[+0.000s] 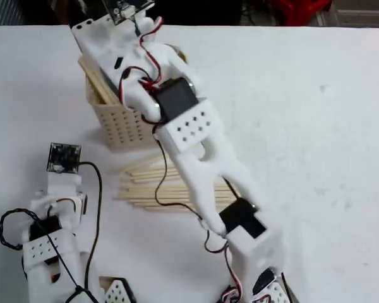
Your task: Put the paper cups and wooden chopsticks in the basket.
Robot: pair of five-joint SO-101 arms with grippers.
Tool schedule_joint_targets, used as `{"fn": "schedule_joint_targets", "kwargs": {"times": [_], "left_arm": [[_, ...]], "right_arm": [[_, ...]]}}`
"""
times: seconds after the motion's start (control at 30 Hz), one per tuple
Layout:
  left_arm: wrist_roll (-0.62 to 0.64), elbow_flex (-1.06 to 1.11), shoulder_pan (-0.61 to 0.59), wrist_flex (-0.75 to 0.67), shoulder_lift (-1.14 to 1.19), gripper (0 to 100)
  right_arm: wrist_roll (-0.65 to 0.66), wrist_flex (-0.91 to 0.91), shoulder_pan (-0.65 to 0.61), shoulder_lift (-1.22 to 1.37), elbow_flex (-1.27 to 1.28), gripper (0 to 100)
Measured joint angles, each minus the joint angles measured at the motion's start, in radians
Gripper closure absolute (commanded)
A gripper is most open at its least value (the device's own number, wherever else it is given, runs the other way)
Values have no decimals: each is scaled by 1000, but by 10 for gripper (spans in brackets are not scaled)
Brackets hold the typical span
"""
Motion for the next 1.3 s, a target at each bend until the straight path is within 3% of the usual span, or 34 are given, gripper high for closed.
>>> {"fn": "schedule_joint_targets", "kwargs": {"times": [0.1,0.3,0.57,0.73,0.9,1.03,1.3], "left_arm": [[0,0,0,0,0,827],[0,0,0,0,0,827],[0,0,0,0,0,827],[0,0,0,0,0,827],[0,0,0,0,0,827],[0,0,0,0,0,827],[0,0,0,0,0,827]], "right_arm": [[0,-2,0,6,-2,968],[0,34,-2,6,-17,852],[0,161,-2,5,-18,957],[0,450,-2,-117,-18,968],[8,887,8,-282,-20,968],[172,1000,15,-377,109,967],[428,977,15,-532,675,969]]}}
